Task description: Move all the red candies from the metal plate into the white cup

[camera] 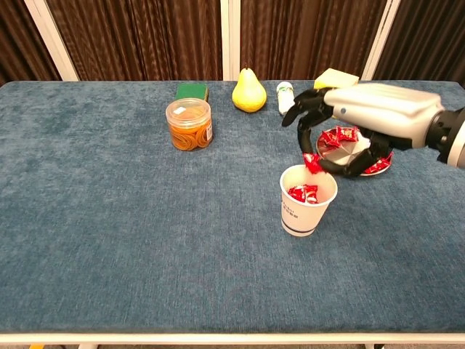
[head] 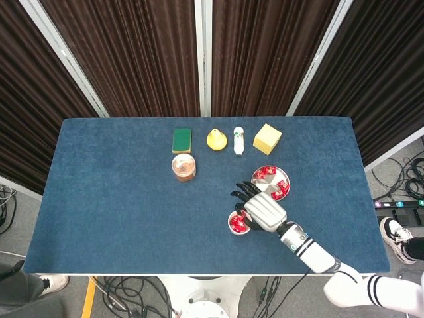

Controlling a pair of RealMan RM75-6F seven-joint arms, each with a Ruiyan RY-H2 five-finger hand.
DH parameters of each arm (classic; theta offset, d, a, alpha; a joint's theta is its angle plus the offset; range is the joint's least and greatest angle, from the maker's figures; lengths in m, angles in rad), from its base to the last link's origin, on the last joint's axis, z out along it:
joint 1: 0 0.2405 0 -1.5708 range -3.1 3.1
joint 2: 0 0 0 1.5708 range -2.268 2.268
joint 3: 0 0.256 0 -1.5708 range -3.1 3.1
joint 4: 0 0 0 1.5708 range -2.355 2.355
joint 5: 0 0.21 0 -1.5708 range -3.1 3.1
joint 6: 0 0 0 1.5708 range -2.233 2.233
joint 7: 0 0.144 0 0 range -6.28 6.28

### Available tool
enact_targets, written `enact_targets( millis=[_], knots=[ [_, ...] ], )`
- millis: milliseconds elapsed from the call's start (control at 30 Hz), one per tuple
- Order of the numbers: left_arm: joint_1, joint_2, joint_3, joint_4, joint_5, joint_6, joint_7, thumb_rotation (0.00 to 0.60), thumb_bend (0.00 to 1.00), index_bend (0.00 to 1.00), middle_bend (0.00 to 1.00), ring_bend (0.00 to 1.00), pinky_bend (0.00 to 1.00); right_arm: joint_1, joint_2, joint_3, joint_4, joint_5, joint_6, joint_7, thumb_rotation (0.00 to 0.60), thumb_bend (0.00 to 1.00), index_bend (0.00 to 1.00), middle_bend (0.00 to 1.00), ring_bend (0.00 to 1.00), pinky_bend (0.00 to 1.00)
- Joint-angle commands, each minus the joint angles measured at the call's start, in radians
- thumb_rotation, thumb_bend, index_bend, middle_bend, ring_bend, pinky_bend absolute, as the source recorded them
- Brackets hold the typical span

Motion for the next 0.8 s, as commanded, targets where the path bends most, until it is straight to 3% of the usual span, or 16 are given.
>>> enact_targets(
  millis=[33, 233, 367, 467, 633, 800],
  knots=[
    [0.000, -0.001, 0.000, 0.000, 0.001, 0.000, -0.001, 0.600, 0.07, 0.18, 0.11, 0.08, 0.15, 0.002, -0.005, -0.003, 0.004, -0.001, -0.007, -0.006, 0.600, 0.39, 0.53, 0.15, 0.00, 0.00],
    [0.000, -0.002, -0.001, 0.005, -0.003, -0.002, -0.003, 0.600, 0.07, 0.18, 0.11, 0.08, 0.15, 0.002, -0.007, -0.006, 0.000, -0.001, -0.013, -0.021, 0.600, 0.39, 0.38, 0.13, 0.00, 0.00],
    [-0.001, -0.004, -0.002, 0.008, -0.003, -0.003, -0.006, 0.600, 0.07, 0.18, 0.11, 0.08, 0.15, 0.000, -0.001, -0.002, -0.005, 0.001, -0.008, -0.020, 0.600, 0.38, 0.34, 0.12, 0.00, 0.00],
    [-0.001, -0.006, -0.002, 0.011, -0.002, -0.002, -0.008, 0.600, 0.07, 0.18, 0.11, 0.08, 0.15, -0.010, 0.004, 0.030, 0.005, 0.025, 0.025, -0.016, 0.600, 0.37, 0.33, 0.12, 0.00, 0.00],
    [-0.002, -0.006, -0.003, 0.016, -0.001, -0.002, -0.014, 0.600, 0.07, 0.18, 0.11, 0.08, 0.15, 0.011, -0.010, 0.112, 0.094, 0.178, -0.022, -0.042, 0.600, 0.33, 0.35, 0.13, 0.00, 0.00],
    [-0.001, -0.009, -0.002, 0.017, -0.001, -0.001, -0.016, 0.600, 0.07, 0.18, 0.11, 0.08, 0.15, 0.066, -0.094, 0.163, 0.250, 0.342, -0.110, -0.141, 0.600, 0.24, 0.36, 0.12, 0.00, 0.00]
  ],
)
